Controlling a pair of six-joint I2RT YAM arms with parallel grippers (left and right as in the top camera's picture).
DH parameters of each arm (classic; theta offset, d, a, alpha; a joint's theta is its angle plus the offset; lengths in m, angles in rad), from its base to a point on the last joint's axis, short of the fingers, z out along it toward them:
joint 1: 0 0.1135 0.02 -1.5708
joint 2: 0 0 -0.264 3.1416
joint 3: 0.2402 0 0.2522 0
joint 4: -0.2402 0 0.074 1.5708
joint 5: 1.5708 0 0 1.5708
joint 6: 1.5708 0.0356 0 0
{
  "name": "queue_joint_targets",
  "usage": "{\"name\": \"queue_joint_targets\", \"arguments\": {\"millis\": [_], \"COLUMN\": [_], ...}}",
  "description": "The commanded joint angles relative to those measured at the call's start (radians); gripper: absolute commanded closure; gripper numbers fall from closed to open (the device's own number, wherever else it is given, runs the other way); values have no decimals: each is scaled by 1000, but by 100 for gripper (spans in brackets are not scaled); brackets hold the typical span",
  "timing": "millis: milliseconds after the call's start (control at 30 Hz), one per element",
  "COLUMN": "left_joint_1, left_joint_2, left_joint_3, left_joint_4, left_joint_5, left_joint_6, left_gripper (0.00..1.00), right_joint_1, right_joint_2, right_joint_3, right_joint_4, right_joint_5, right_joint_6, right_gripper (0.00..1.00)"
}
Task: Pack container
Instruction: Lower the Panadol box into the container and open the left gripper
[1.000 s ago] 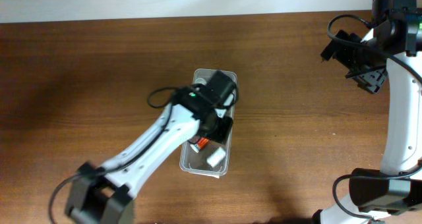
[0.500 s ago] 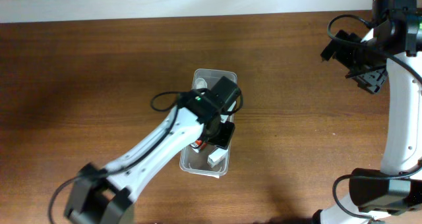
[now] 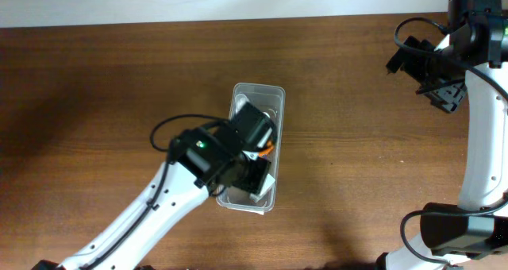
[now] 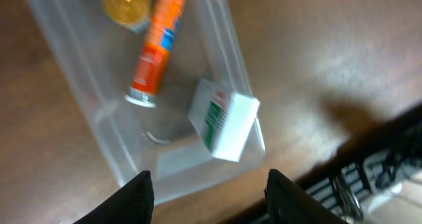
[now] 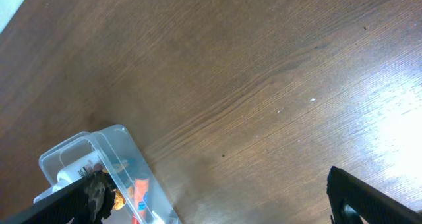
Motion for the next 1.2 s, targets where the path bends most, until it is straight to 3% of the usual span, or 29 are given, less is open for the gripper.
{"name": "queue_joint_targets", "arguments": {"millis": [0,200,633,900,1167], "left_joint_1": [-84,-173,-174,-69,55], "left_joint_2": [2,6,103,133,133], "left_joint_3": [-32,-89,-224,-223,-223], "left_joint_4": [-2,39,256,297,378], "left_joint_5": [23,8,-94,-195,-161], "left_joint_6": [-10,-23,-47,-47,89], "left_gripper": [45,45,46,49,36], "right_joint_1": [-3,-3,-3,-3,-3], "right_joint_2": [-27,-27,-27,-27,-27], "right_joint_3": [-3,-3,-3,-3,-3], "right_joint_4": [0,0,0,0,0], "right_joint_5": [-1,-1,-1,-1,-1], "right_joint_6": [1,1,1,1,1], "right_gripper": [2,2,2,1,2]}}
